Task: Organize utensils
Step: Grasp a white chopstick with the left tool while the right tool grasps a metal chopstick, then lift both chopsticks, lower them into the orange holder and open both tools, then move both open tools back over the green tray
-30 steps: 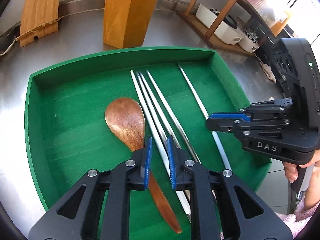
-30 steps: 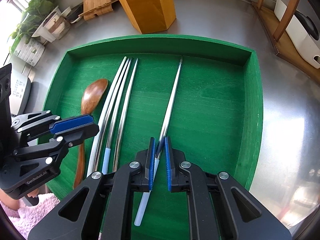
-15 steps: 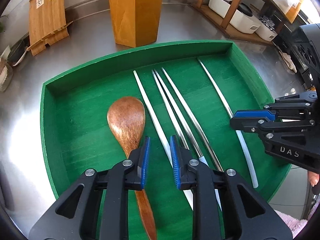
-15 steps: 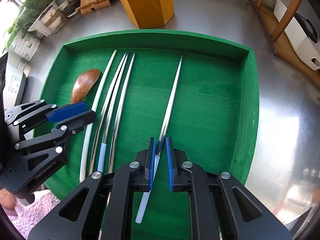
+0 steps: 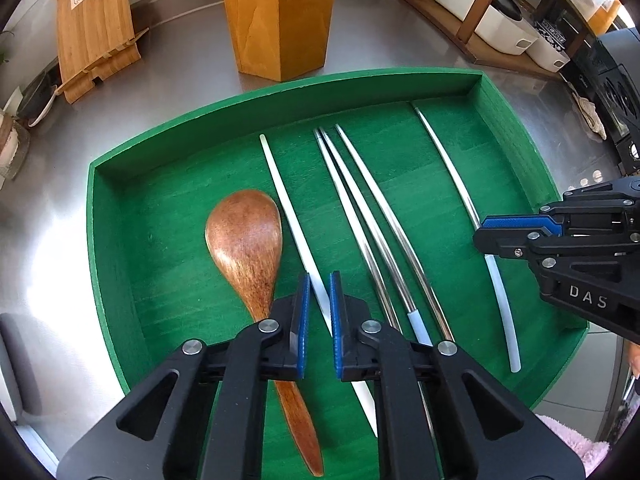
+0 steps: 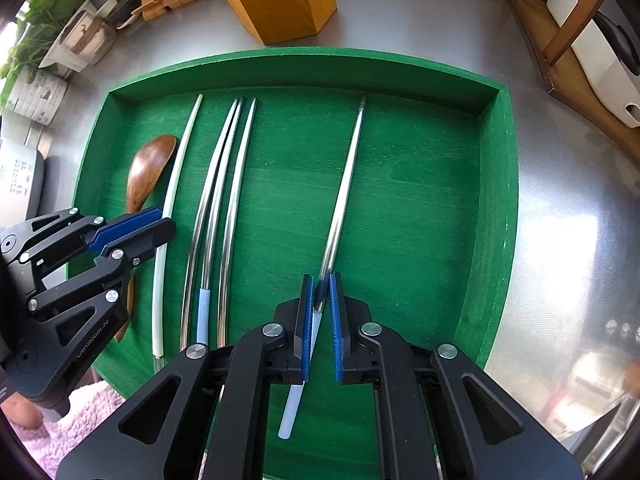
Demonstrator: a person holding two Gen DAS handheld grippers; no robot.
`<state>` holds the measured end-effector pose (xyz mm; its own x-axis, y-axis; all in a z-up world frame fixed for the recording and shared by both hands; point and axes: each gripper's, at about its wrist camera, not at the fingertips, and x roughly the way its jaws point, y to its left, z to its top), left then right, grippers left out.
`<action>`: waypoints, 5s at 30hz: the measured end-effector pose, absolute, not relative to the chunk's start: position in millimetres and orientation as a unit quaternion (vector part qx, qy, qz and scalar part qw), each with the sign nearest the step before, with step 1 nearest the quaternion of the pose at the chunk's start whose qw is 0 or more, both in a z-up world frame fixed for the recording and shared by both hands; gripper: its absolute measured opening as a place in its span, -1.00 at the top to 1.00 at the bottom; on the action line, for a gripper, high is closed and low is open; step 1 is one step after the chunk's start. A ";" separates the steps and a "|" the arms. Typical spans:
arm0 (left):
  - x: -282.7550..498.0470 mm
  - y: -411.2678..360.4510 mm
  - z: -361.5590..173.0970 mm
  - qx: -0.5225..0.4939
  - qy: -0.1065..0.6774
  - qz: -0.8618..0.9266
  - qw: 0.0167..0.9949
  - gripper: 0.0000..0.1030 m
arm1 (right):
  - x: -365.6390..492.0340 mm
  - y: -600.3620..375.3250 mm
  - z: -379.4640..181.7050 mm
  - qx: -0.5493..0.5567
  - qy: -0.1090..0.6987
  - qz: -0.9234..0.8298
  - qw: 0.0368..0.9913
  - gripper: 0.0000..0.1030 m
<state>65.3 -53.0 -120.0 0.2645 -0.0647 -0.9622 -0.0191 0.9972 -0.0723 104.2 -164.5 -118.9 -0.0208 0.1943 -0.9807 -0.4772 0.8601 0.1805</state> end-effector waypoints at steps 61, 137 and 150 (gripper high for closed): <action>162.1 40.3 31.8 -0.149 0.118 -0.024 0.981 0.92 | 205.6 -142.0 34.0 0.076 0.193 0.337 0.918 0.89; 49.8 -7.1 -82.4 -0.146 0.489 -0.098 0.854 0.66 | 84.7 -169.2 -93.9 -0.033 0.579 0.393 0.714 0.81; 31.5 -6.1 -98.2 -0.126 0.515 -0.054 0.846 0.66 | 66.9 -163.4 -109.6 -0.059 0.588 0.372 0.716 0.81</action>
<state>31.5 -6.1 -98.2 0.4629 -0.2207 -0.8585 -0.0396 0.9624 -0.2687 66.9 -163.4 -109.6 0.0313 0.4626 -0.8860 -0.6024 0.7161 0.3526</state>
